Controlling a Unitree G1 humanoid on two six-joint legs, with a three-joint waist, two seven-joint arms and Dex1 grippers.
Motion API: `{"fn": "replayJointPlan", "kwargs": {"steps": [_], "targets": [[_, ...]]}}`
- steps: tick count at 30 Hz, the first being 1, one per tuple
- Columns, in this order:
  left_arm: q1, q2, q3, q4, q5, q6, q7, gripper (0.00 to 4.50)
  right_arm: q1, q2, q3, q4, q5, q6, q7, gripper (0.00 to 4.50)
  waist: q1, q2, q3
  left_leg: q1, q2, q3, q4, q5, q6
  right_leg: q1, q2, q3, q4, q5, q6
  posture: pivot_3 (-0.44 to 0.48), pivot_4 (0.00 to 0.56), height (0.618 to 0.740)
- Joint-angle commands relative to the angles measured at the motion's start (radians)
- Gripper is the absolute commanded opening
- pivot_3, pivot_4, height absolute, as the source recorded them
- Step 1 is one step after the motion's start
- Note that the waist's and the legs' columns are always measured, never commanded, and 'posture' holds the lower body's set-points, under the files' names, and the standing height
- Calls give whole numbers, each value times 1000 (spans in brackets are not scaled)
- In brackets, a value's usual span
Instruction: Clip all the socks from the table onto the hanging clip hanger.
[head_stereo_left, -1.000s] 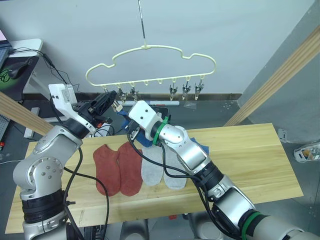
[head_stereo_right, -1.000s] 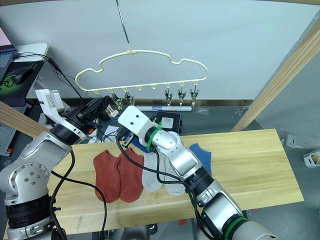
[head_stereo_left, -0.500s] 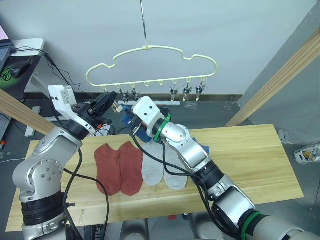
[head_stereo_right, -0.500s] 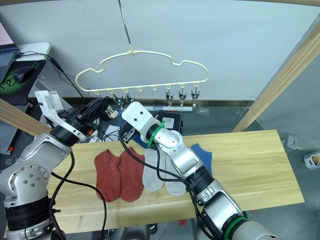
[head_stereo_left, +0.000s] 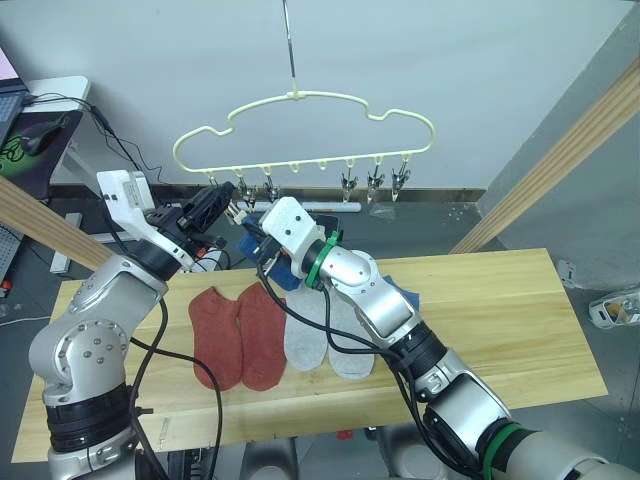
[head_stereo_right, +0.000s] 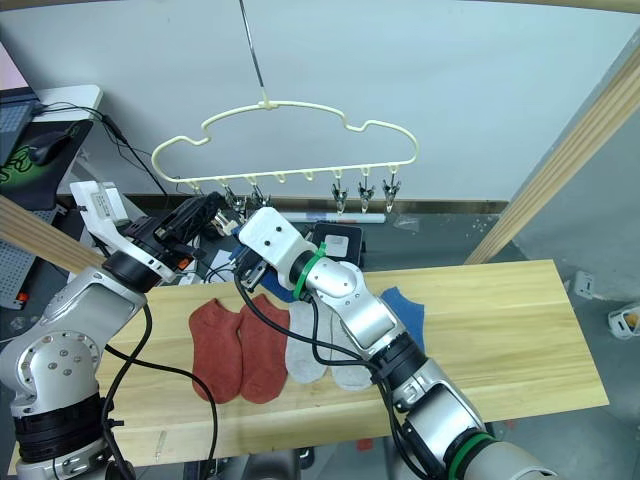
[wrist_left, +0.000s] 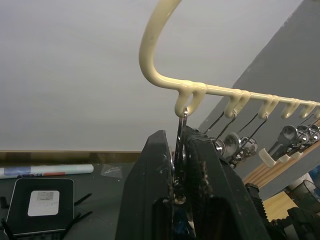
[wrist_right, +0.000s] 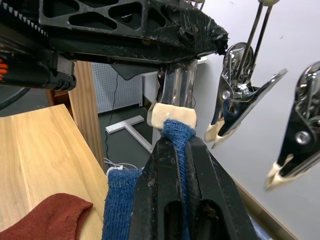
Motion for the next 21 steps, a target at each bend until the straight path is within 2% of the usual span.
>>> {"fn": "replayJointPlan", "kwargs": {"steps": [1, 6, 10, 13, 17, 21], "targets": [[23, -1, -3, -25, -19, 12, 5, 1371, -36, 116, 9, -33, 25, -37, -2, 0, 0, 0, 0, 0, 0, 0, 0, 0, 0, 0, 0, 0, 0, 0, 0, -33, 279, 740], [35, 12, 5, -34, -39, 26, 6, 2868, -40, 117, 12, -25, 32, -34, -8, 0, 4, -1, 0, -2, 0, -3, 2, 0, 0, 0, -1, -3, 0, 0, 0, -33, 279, 740], [49, 30, 13, -41, -33, 31, 4, 2868, -38, 118, 9, -25, 49, -21, -3, 0, 3, 0, 0, -7, 0, -8, 8, 0, 0, 0, -1, -7, 1, 0, 0, -33, 279, 740], [61, 51, 12, -43, -7, 20, -5, 2889, -34, 111, 10, -28, 53, 7, 4, 711, 7, 0, 0, -10, 0, -14, 13, -1, 1, 0, -3, -17, 2, 1, -1, -28, 279, 740], [91, 76, -3, -54, 44, -11, -27, 2889, -18, 80, 35, -63, 42, 55, 28, 2114, 11, 0, 0, -10, -1, -18, 14, -2, 3, 1, -5, -21, 7, 1, -1, -27, 277, 740], [121, 88, -28, -69, 130, -70, -58, 2889, 43, 16, 41, -186, 57, 131, 70, 2114, 17, 0, -1, -10, -2, -21, 15, 0, 1, 0, -5, -23, 11, 1, -1, -27, 275, 740]]}}
